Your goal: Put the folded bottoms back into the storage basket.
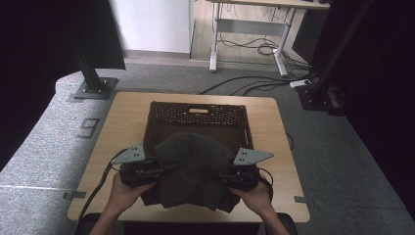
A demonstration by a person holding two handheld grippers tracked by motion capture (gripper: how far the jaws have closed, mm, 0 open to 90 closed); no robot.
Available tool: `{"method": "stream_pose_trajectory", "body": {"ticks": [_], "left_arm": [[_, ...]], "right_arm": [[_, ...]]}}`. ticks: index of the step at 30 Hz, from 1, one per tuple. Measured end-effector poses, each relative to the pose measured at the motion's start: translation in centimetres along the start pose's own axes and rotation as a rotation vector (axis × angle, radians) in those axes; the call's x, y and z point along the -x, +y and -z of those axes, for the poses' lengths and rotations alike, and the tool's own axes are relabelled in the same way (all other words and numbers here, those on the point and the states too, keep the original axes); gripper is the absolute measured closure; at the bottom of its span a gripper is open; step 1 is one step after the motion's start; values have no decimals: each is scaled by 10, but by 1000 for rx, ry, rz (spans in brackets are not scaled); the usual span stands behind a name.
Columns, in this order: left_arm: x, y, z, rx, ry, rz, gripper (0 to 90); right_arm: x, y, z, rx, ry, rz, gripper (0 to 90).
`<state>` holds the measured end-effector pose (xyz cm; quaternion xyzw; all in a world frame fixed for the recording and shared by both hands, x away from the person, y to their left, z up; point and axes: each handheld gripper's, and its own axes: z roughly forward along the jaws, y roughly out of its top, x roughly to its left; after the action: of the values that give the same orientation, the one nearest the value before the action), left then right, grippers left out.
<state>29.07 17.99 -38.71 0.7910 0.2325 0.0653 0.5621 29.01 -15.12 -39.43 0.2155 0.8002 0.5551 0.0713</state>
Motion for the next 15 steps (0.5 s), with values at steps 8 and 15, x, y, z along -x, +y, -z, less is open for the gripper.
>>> {"method": "stream_pose_trajectory", "body": {"ticks": [8,15], "left_arm": [[-14,32,1,16,-5,-5,727],[-28,61,1,39,-6,-2,728]], "right_arm": [[13,29,6,23,-24,20,717],[26,58,9,41,-53,54,718]]}}
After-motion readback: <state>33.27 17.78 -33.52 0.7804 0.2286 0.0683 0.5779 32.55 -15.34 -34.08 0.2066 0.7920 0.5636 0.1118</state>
